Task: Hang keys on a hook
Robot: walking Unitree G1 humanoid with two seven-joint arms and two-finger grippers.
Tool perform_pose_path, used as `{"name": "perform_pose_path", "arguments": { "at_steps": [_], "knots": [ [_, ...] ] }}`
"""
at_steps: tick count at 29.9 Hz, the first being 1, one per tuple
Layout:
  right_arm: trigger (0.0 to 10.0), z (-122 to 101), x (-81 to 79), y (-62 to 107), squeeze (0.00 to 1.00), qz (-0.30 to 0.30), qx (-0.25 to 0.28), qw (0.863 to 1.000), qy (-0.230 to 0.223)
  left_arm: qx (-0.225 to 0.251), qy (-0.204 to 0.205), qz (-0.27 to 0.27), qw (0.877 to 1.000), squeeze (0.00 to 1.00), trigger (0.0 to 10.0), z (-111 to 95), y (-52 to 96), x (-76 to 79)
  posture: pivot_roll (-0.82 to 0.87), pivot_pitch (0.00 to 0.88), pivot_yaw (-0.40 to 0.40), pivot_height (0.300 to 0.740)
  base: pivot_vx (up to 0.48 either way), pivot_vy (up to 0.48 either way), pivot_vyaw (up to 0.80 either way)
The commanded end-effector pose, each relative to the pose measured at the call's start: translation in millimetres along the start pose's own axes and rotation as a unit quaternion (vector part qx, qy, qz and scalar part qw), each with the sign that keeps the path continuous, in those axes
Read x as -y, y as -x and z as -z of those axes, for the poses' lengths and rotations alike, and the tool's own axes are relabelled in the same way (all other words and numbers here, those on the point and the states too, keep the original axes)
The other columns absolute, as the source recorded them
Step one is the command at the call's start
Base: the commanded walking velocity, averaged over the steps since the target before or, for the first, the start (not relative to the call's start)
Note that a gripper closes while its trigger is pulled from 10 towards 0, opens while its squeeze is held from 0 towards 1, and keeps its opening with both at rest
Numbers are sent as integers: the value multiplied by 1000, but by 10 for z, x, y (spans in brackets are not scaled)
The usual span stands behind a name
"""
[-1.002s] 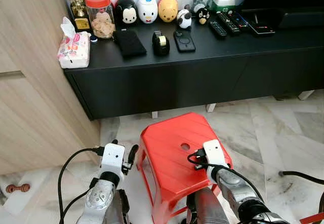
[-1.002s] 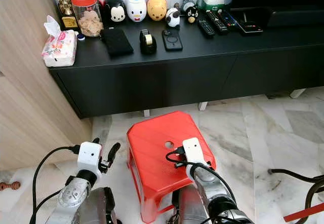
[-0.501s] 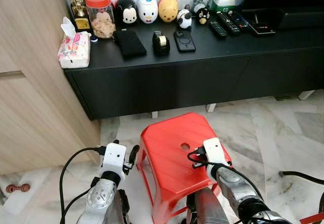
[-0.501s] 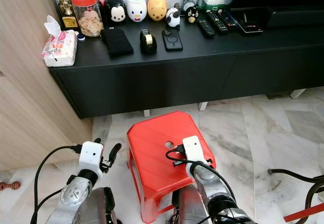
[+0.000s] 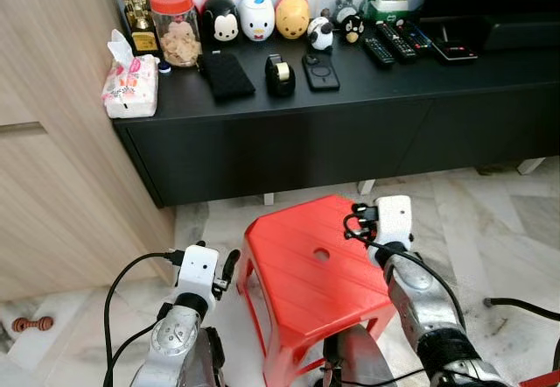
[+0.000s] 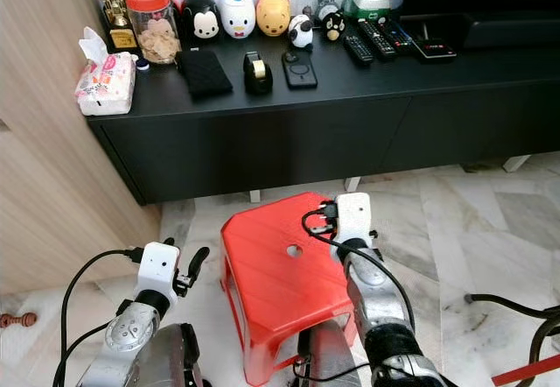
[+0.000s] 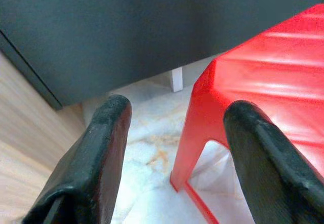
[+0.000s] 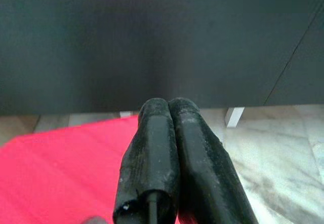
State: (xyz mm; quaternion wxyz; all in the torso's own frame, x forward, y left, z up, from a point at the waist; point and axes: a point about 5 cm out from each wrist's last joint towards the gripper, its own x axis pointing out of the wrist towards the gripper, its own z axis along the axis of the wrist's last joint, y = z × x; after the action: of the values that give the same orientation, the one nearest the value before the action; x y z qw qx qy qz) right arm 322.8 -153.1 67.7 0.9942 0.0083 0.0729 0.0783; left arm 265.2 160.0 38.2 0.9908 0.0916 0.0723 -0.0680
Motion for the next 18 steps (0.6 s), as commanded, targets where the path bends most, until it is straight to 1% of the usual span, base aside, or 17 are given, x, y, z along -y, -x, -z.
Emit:
{"name": "perform_pose_path", "arguments": {
  "at_steps": [1,5,7,9,10,11,15,18],
  "knots": [
    [0,-16,17,40,0,8,8,1000,-6,-11,-5,-6,1000,0,10000,67,19,-24,-83,73,-54,599,0,0,0],
    [0,22,32,95,0,22,5,1000,-8,-32,5,-15,999,0,10000,166,38,-49,-87,69,-50,599,0,0,0],
    [0,54,43,130,0,33,0,999,-15,-53,23,-26,998,0,10000,268,68,-76,-88,69,-49,599,0,0,0],
    [0,56,42,139,0,35,-1,999,-12,-62,31,-32,997,0,10000,309,80,-95,-88,69,-46,599,0,0,0],
    [3843,57,44,144,0,42,-4,999,-12,-75,41,-44,995,0,10000,372,99,-135,-91,72,-44,599,0,0,0],
    [10000,61,46,142,0,46,-8,999,-9,-78,44,-48,995,0,10000,390,108,-154,-91,73,-44,599,0,0,0],
    [10000,6,31,122,0,48,-1,999,-7,-79,50,-61,994,0,10000,410,130,-211,-85,78,-46,599,0,0,0],
    [10000,-33,26,111,0,52,5,999,-12,-77,49,-60,994,0,10000,415,130,-216,-83,77,-46,599,0,0,0]
  ]
}}
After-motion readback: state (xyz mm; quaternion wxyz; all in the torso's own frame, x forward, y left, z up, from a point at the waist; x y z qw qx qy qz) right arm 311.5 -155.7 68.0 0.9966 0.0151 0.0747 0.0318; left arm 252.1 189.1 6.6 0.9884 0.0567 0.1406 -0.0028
